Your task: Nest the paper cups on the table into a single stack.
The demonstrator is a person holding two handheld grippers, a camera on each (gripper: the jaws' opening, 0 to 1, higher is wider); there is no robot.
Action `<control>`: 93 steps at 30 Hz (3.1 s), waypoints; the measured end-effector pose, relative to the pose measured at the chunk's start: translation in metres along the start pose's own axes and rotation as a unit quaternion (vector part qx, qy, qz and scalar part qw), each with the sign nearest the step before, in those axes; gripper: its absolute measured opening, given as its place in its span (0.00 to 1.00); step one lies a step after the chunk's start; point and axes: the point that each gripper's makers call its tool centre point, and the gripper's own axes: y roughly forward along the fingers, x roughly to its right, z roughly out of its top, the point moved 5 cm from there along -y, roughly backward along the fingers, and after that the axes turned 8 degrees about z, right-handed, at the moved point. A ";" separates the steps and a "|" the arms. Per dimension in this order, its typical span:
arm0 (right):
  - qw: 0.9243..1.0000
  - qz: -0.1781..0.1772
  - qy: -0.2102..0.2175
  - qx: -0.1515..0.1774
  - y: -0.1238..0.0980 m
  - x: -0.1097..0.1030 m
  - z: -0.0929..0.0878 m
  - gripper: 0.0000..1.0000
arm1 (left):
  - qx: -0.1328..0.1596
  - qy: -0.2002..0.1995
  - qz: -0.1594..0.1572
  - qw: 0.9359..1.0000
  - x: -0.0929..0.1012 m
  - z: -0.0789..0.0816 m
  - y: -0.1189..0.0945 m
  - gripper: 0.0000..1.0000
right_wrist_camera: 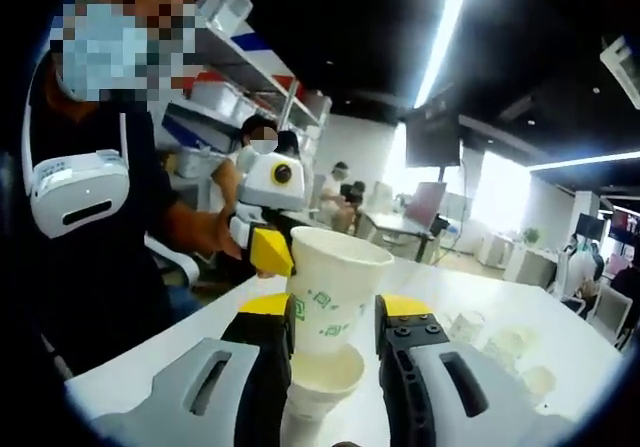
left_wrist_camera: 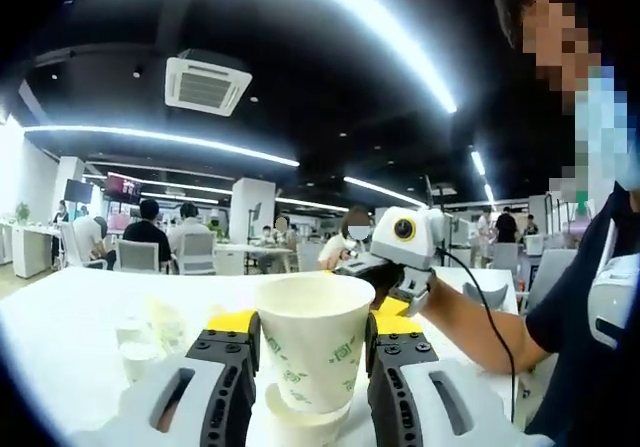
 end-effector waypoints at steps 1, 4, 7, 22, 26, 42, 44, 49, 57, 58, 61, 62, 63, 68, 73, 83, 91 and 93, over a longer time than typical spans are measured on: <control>1.000 0.000 0.000 -0.002 0.000 0.000 -0.001 0.33 | -0.001 0.000 0.000 1.000 0.000 -0.001 0.000 0.45; 1.000 0.003 0.000 -0.006 0.000 -0.001 -0.003 0.32 | -0.003 0.000 -0.001 1.000 0.000 -0.004 0.002 0.45; 1.000 0.003 0.001 -0.012 0.000 -0.001 -0.007 0.32 | -0.007 0.002 -0.001 1.000 0.000 -0.007 0.003 0.45; 0.999 0.001 0.007 -0.046 -0.001 -0.001 -0.024 0.32 | -0.021 0.009 -0.003 1.000 -0.001 -0.025 0.008 0.45; 0.998 0.002 0.009 -0.056 -0.001 -0.002 -0.029 0.32 | -0.026 0.012 -0.003 1.000 -0.001 -0.031 0.009 0.45; 0.996 0.010 0.019 -0.092 0.000 -0.003 -0.048 0.31 | -0.047 0.022 -0.003 0.999 -0.002 -0.049 0.012 0.46; 0.995 0.012 0.021 -0.097 0.000 -0.004 -0.050 0.31 | -0.050 0.022 -0.003 0.999 -0.002 -0.052 0.012 0.46; 0.994 0.014 0.022 -0.105 -0.001 -0.004 -0.053 0.31 | -0.053 0.022 -0.005 0.998 -0.001 -0.055 0.013 0.46; 0.992 0.018 0.023 -0.119 -0.001 -0.004 -0.059 0.30 | -0.060 0.021 -0.007 0.998 -0.001 -0.060 0.013 0.48; 0.992 0.018 0.022 -0.121 -0.001 -0.005 -0.059 0.30 | -0.062 0.021 -0.007 0.998 -0.001 -0.061 0.013 0.48; 0.992 0.021 0.022 -0.121 -0.001 -0.005 -0.060 0.29 | -0.065 0.020 -0.008 0.998 0.000 -0.063 0.013 0.50; 0.992 0.020 0.022 -0.122 -0.001 -0.005 -0.060 0.29 | -0.066 0.020 -0.008 0.998 0.000 -0.063 0.012 0.50; 0.992 0.020 0.022 -0.122 -0.002 -0.005 -0.060 0.29 | -0.068 0.019 -0.008 0.997 0.000 -0.064 0.012 0.51; 0.992 0.019 0.020 -0.125 -0.004 -0.005 -0.060 0.29 | -0.073 0.020 -0.009 0.997 0.001 -0.066 0.011 0.55; 0.992 0.021 0.019 -0.127 -0.003 -0.007 -0.059 0.29 | -0.080 0.022 -0.010 0.997 0.001 -0.069 0.009 0.59; 0.990 0.018 0.019 -0.137 -0.007 -0.007 -0.061 0.29 | -0.098 0.033 -0.010 0.995 0.003 -0.077 0.006 0.64; 0.989 0.025 0.023 -0.143 -0.008 -0.009 -0.064 0.29 | -0.111 0.042 -0.006 0.993 0.003 -0.083 0.006 0.63; 0.988 0.028 0.023 -0.149 -0.007 -0.010 -0.066 0.29 | -0.113 0.046 -0.003 0.993 0.002 -0.084 0.006 0.62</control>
